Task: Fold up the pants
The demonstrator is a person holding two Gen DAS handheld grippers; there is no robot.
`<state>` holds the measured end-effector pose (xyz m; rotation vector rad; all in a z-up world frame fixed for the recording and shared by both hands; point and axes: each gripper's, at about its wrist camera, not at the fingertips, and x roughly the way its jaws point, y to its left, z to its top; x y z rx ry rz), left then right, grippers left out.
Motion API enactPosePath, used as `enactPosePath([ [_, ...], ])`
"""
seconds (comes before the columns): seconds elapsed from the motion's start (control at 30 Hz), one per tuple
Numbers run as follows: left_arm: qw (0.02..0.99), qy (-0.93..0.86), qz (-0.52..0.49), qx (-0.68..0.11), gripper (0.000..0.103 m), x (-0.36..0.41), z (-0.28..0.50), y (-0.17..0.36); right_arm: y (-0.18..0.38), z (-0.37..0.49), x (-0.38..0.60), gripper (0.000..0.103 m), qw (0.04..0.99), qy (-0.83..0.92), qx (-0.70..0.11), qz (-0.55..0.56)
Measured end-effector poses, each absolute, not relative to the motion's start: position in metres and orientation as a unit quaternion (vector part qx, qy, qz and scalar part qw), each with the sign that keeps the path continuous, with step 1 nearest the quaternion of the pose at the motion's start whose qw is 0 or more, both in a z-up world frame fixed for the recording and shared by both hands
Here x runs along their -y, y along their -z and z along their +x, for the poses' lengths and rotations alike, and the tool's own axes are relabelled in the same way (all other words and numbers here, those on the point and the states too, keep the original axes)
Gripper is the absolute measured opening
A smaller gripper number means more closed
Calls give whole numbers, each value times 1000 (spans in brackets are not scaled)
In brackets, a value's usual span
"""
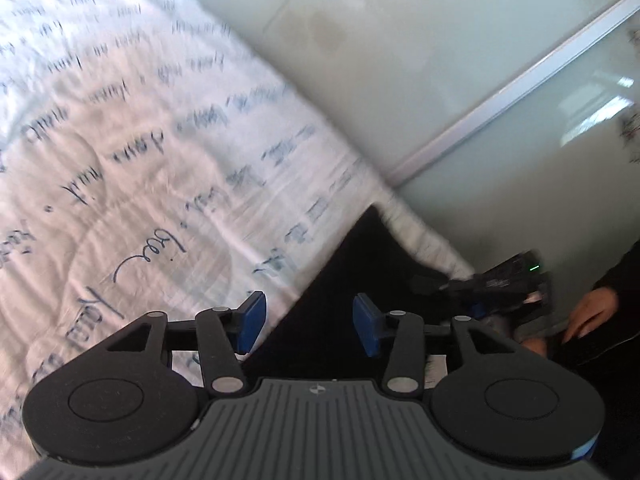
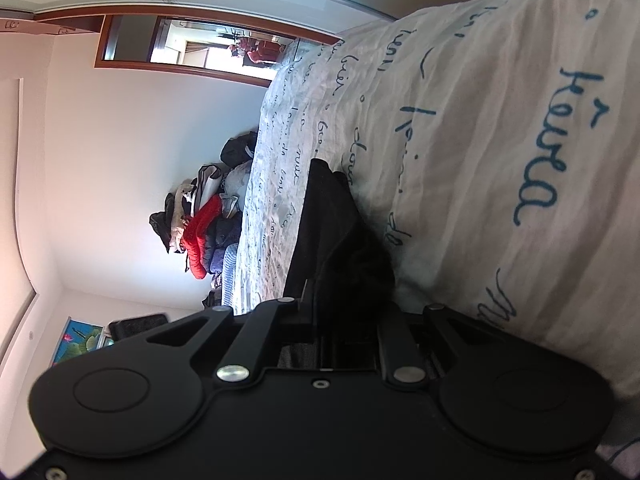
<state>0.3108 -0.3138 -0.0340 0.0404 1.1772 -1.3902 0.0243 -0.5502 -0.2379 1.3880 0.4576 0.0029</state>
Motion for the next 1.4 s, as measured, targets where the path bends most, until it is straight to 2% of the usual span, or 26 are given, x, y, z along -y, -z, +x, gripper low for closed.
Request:
enactPosePath([
  [0.17,648,595,41,-474,50,284,260,15,237,23,549,12,744,-2,-200,637],
  [0.37,668,568,123,-465,47,267,207,44,230,22,546,12,755,6,-203,623],
  [0.7,677,560,167,-448,47,265,194,62,236,23,535,14,743,22,-205,637],
  [1.07,676,567,161,-441,47,256,186,59,194,45,530,14,791,64,-269,546],
  [1.13,677,570,161,-437,47,254,182,57,185,49,525,19,801,71,-274,528],
  [1.17,678,571,160,-435,47,252,179,56,180,52,524,39,802,79,-280,521],
  [1.2,679,572,159,-432,47,250,177,54,176,54,522,67,805,94,-288,510],
  [1.23,679,575,159,-428,47,249,175,52,169,55,520,73,813,115,-294,489],
  [1.4,685,579,156,-415,48,240,163,45,138,54,497,74,863,179,-314,353],
])
